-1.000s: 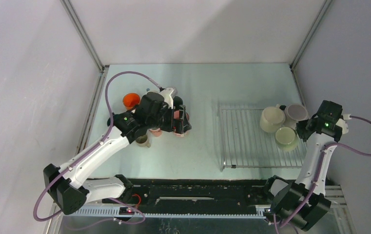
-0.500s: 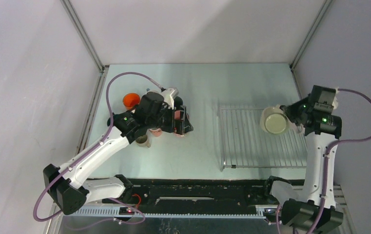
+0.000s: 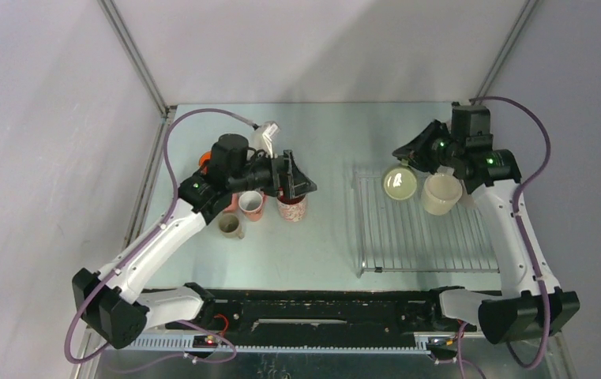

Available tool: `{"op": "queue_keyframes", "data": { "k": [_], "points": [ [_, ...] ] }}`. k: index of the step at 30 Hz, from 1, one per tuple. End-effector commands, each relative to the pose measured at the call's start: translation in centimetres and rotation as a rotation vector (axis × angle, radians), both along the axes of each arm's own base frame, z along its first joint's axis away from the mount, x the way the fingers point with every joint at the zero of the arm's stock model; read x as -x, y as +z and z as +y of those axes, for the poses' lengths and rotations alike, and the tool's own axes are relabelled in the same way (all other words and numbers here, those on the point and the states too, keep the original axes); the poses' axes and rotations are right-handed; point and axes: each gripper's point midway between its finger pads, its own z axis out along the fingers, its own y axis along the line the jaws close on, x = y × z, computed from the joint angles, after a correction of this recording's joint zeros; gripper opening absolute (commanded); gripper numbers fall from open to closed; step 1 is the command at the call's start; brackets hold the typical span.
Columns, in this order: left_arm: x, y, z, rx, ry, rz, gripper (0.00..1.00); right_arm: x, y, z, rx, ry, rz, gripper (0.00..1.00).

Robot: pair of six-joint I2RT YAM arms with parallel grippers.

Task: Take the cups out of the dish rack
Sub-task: Place the cup at the center of the board.

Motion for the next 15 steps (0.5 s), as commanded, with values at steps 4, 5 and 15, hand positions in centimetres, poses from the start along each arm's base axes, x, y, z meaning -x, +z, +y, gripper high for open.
{"op": "queue_keyframes", "data": {
  "k": [4, 5, 15],
  "points": [
    [-0.6, 6.6, -2.7, 0.32, -0.127, -0.094, 1.0, -0.5, 8.1, 6.9, -0.179, 0.329, -0.247, 0.0],
    [-0.5, 7.2, -2.9, 0.348, -0.143, -0.099, 1.0, -0.3, 8.5, 7.5, -0.209, 0.363, -0.254, 0.0],
    [-1.3, 8.4, -4.4, 0.488, -0.18, -0.099, 1.0, 0.5, 13.2, 12.5, -0.427, 0.575, -0.295, 0.0]
  ]
}}
